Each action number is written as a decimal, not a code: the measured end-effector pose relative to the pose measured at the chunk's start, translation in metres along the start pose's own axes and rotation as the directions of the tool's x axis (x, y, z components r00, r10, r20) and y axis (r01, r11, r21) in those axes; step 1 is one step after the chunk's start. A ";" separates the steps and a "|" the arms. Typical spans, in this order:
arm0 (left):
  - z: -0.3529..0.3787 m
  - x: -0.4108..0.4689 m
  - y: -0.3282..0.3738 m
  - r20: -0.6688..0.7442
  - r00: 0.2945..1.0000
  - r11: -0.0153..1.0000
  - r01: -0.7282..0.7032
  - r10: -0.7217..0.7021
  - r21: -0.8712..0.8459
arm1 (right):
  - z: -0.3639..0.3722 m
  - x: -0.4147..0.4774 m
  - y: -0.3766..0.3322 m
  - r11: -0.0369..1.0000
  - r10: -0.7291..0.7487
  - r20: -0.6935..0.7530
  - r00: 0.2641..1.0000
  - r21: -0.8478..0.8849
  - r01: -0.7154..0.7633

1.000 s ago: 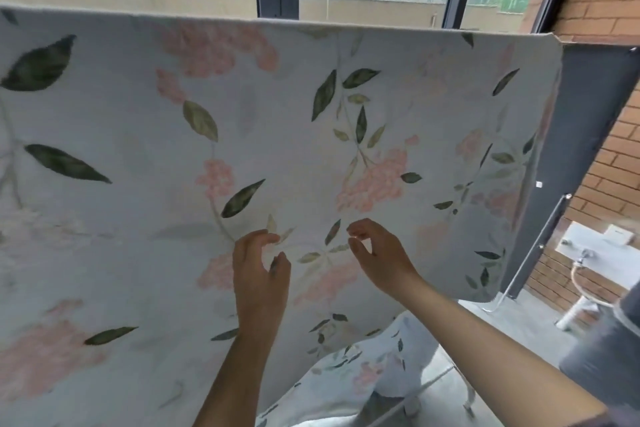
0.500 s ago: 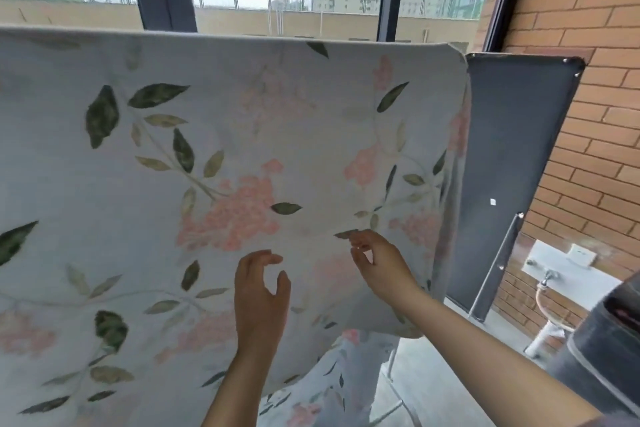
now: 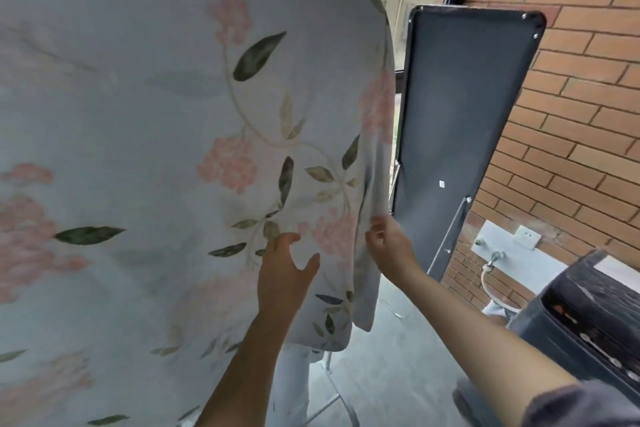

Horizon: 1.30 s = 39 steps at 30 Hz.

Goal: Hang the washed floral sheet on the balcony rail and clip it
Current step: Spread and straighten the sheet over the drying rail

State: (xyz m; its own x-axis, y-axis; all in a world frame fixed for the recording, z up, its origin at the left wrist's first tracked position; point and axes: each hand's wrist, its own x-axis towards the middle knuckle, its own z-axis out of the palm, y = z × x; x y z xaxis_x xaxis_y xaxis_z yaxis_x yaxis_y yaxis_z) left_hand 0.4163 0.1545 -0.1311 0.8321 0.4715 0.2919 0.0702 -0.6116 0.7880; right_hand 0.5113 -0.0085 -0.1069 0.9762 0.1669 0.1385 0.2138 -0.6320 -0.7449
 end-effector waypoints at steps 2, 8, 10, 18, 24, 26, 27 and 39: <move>0.033 0.020 0.013 0.009 0.998 0.998 0.063 -0.063 0.016 | -0.012 0.027 0.017 0.999 0.015 0.010 1.000 -0.044 -0.015; 0.083 0.057 0.038 -0.029 0.995 0.931 0.101 -0.097 0.350 | -0.028 0.084 0.050 0.991 0.103 0.142 0.984 0.068 -0.114; 0.089 0.062 0.045 -0.078 0.993 0.889 0.119 -0.094 0.442 | -0.030 0.106 0.055 0.990 0.094 0.212 0.973 0.081 -0.114; 0.115 0.074 0.084 -0.294 0.944 0.713 0.307 -0.146 0.630 | -0.030 0.169 0.051 0.982 -0.079 0.252 0.964 -0.146 0.119; 0.113 0.062 0.064 -0.325 0.917 0.646 0.395 -0.231 0.654 | -0.038 0.155 0.093 0.891 -0.234 0.320 0.918 -0.306 0.334; 0.118 0.053 0.057 -0.311 0.909 0.613 0.418 -0.279 0.670 | -0.036 0.152 0.109 0.873 -0.232 0.360 0.903 -0.333 0.357; 0.122 0.048 0.053 -0.296 0.907 0.596 0.421 -0.300 0.684 | -0.033 0.149 0.116 0.863 -0.227 0.384 0.895 -0.347 0.367; 0.151 0.005 0.020 -0.126 0.775 0.471 0.495 -0.620 0.730 | -0.023 0.128 0.172 0.857 0.000 0.653 0.757 -0.391 0.337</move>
State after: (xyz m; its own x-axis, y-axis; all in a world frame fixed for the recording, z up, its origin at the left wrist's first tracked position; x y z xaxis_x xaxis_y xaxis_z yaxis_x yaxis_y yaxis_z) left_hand 0.5047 0.0487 -0.1959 0.5318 0.8244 -0.1938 0.8469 -0.5181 0.1200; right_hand 0.6737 -0.1137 -0.2024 0.7149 0.6208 -0.3218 0.5264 -0.7808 -0.3366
